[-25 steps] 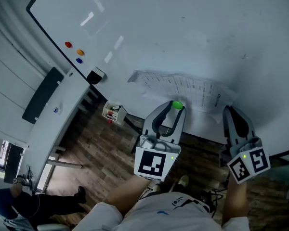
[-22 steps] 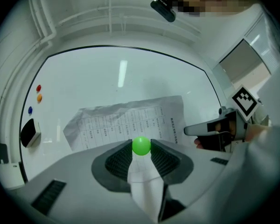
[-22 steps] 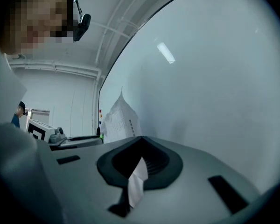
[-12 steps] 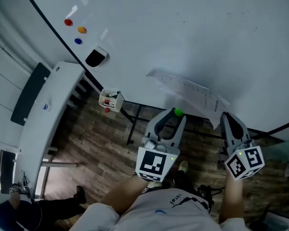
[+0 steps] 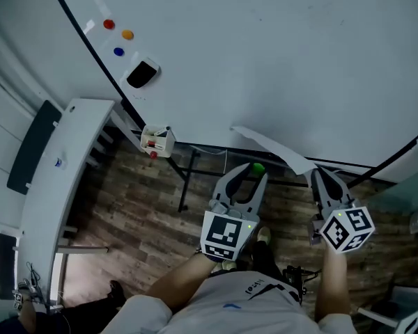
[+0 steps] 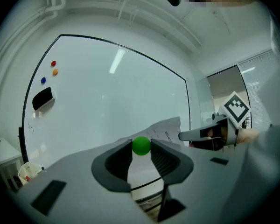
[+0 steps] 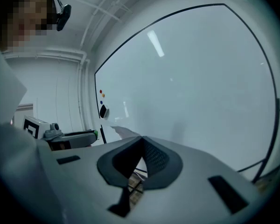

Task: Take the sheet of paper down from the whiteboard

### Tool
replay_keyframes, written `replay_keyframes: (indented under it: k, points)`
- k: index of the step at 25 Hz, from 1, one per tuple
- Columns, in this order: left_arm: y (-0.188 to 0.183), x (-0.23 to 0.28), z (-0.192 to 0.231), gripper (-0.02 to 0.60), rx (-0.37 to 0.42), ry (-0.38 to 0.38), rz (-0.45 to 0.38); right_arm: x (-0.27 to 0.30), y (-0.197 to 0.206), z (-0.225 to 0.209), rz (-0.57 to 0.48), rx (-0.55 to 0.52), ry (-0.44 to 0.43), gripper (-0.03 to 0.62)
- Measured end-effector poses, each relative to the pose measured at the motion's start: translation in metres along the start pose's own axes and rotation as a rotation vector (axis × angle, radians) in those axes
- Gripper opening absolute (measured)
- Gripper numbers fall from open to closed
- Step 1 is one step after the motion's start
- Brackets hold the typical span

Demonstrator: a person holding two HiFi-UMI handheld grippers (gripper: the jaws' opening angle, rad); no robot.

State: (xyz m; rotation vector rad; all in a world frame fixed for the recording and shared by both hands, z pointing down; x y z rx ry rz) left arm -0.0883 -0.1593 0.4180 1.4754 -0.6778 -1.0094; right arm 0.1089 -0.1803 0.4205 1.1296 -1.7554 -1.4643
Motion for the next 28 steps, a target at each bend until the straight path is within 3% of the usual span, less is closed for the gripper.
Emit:
replay_keyframes:
  k: [12,28]
  points:
    - [-0.02,-0.045,-0.014,0.132,0.012,0.024,-0.029,-0.036,0.001,0.026,0.001,0.012,0.03,0.013]
    - [-0.031,-0.055,-0.003,0.132,0.022,0.004,-0.052,-0.028,-0.002,0.042,0.002,-0.003,0.011,0.012]
Point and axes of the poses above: the fingertips, and each gripper's own axes: x forward along the fingers, z to its left, y out of its underside, the point moved 5 cm from there along -x, backward along the fingers, and after that the axes turned 15 degrees about -z, right-handed, at the moved point
